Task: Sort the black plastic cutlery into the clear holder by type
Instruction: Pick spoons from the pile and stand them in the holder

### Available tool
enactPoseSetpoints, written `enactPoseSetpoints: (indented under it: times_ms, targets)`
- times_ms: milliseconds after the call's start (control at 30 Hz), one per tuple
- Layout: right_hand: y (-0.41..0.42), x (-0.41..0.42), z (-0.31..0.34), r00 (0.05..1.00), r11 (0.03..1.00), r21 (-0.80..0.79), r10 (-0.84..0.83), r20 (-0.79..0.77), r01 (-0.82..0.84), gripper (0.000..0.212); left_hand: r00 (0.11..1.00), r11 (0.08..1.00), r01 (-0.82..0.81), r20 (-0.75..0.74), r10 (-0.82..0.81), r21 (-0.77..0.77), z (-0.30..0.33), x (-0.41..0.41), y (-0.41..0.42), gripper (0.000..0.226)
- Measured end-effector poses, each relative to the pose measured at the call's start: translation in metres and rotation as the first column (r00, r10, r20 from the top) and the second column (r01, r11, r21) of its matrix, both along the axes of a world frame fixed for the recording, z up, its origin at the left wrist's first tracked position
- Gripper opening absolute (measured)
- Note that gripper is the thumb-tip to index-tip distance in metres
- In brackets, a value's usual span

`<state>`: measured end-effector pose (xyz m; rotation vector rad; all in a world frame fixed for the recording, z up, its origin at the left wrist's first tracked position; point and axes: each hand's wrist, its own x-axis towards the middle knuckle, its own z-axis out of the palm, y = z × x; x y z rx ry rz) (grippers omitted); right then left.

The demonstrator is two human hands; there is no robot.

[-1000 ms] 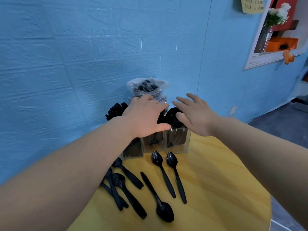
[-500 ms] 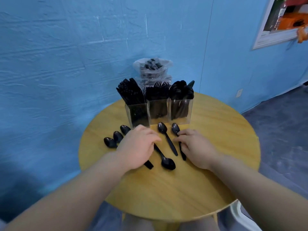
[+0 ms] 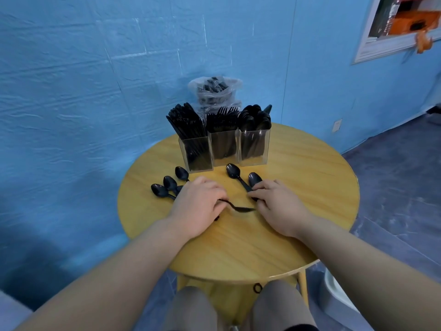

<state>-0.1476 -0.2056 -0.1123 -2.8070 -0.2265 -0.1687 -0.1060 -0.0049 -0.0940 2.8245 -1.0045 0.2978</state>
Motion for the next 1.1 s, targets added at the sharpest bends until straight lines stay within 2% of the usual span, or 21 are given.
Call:
enactPoseSetpoints:
  times_ms: [100, 200, 300, 400, 467, 533, 600, 667, 733, 800, 900, 1100]
  targets:
    - [-0.006, -0.01, -0.001, 1.0, 0.996, 0.086, 0.011, 0.007, -0.012, 0.033, 0.996, 0.99, -0.017, 0.09, 0.03, -0.136, 0.008, -0.003, 0.002, 0.023]
    - [-0.005, -0.018, 0.002, 0.999, 0.966, 0.258, 0.013, 0.03, -0.02, 0.03, 0.99, 0.951, -0.003, 0.132, 0.046, -0.309, 0.011, -0.005, 0.005, 0.02]
    - [-0.007, -0.011, 0.002, 0.97, 0.93, 0.325, -0.217, 0.113, 0.17, 0.03, 0.991, 0.916, -0.048, 0.099, 0.095, -0.399, 0.004, -0.008, 0.01, 0.023]
    - [-0.007, 0.002, 0.0, 0.93, 0.91, 0.216, -0.367, 0.029, 0.353, 0.041, 0.985, 0.89, -0.137, 0.035, 0.168, -0.436, -0.008, -0.013, 0.018, 0.026]
    - [-0.004, 0.008, 0.0, 0.936, 0.928, 0.117, -0.351, -0.036, 0.353, 0.041, 0.976, 0.873, -0.209, -0.036, 0.216, -0.441, -0.016, -0.014, 0.023, 0.028]
    - [-0.002, 0.01, 0.002, 0.936, 0.931, 0.105, -0.343, -0.086, 0.35, 0.03, 0.964, 0.856, -0.261, -0.079, 0.253, -0.447, -0.021, -0.013, 0.026, 0.03]
    - [-0.003, 0.013, 0.006, 0.928, 0.918, 0.149, -0.35, -0.13, 0.367, 0.019, 0.953, 0.834, -0.299, -0.102, 0.285, -0.464, -0.023, -0.011, 0.027, 0.031]
    - [-0.005, 0.016, 0.012, 0.92, 0.881, 0.272, -0.354, -0.168, 0.388, 0.011, 0.945, 0.822, -0.324, -0.12, 0.304, -0.468, -0.024, -0.01, 0.026, 0.031]
    - [-0.004, 0.02, 0.019, 0.915, 0.794, 0.454, -0.353, -0.197, 0.404, 0.011, 0.943, 0.825, -0.331, -0.129, 0.306, -0.459, -0.025, -0.009, 0.026, 0.029]
    - [0.001, 0.026, 0.027, 0.914, 0.729, 0.554, -0.359, -0.192, 0.402, 0.012, 0.941, 0.823, -0.338, -0.137, 0.311, -0.456, -0.025, -0.009, 0.026, 0.025]
    - [0.015, 0.042, 0.034, 0.915, 0.715, 0.578, -0.364, -0.173, 0.393, 0.01, 0.934, 0.803, -0.358, -0.163, 0.319, -0.477, -0.024, -0.009, 0.027, 0.02]
    - [0.028, 0.071, 0.029, 0.891, 0.771, 0.446, -0.374, -0.259, 0.454, 0.008, 0.919, 0.727, -0.394, -0.263, 0.294, -0.563, -0.022, -0.009, 0.029, 0.019]
